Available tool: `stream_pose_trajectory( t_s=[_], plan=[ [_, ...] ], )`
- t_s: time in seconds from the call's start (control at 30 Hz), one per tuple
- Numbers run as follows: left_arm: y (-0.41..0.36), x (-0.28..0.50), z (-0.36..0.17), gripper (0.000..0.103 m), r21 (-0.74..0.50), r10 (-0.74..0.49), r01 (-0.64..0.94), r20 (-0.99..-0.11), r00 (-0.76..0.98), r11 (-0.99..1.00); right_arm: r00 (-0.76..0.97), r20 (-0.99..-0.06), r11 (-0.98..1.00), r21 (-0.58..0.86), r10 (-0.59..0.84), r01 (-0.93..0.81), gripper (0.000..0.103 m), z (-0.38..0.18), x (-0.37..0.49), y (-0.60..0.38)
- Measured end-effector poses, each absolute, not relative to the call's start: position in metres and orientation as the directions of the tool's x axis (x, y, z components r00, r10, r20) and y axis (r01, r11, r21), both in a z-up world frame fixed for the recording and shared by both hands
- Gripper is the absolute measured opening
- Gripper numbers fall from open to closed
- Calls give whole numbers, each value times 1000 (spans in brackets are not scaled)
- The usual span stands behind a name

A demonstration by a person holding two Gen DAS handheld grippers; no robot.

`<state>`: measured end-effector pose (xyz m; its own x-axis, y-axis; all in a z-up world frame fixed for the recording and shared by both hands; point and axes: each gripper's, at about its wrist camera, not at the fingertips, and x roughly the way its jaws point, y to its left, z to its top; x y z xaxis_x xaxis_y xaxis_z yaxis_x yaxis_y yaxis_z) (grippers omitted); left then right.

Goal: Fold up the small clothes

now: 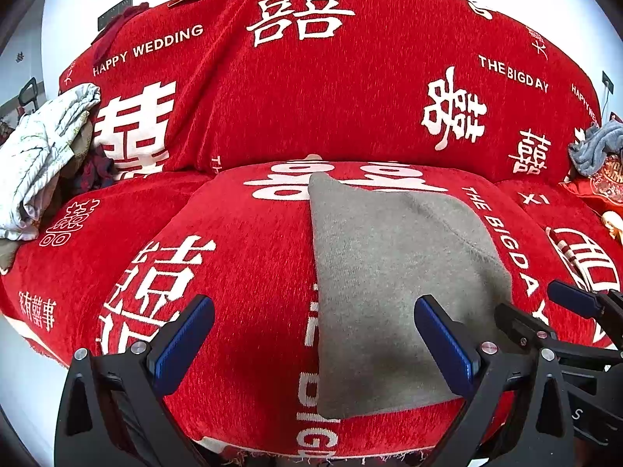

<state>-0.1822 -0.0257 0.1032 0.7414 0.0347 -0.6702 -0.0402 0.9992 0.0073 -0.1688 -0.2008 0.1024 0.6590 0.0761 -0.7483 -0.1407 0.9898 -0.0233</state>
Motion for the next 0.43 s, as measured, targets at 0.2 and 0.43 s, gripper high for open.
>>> stream_pose_trajectory(
  t_s=[0.2, 0.43],
  plan=[
    [-26, -182, 102, 103, 4, 28, -34, -673, 739, 999, 658, -749, 990, -21, 77, -140, 73, 102, -169, -201],
    [-27, -182, 100, 103, 11, 33, -36, -678, 734, 999, 652, -754, 990, -19, 78, -140, 73, 98, -171, -203]
  ],
)
